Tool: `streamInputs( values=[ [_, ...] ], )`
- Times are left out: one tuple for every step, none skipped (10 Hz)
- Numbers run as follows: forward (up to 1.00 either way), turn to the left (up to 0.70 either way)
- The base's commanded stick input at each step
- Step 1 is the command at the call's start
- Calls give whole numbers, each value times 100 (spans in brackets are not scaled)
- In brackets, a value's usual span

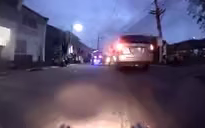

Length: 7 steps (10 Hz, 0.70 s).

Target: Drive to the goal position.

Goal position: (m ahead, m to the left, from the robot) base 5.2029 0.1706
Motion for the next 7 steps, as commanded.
streamInputs(
  values=[
    [50, 0],
    [50, 0],
    [50, 0],
    [50, 0],
    [50, 0],
    [50, 0],
    [50, 0]
  ],
)
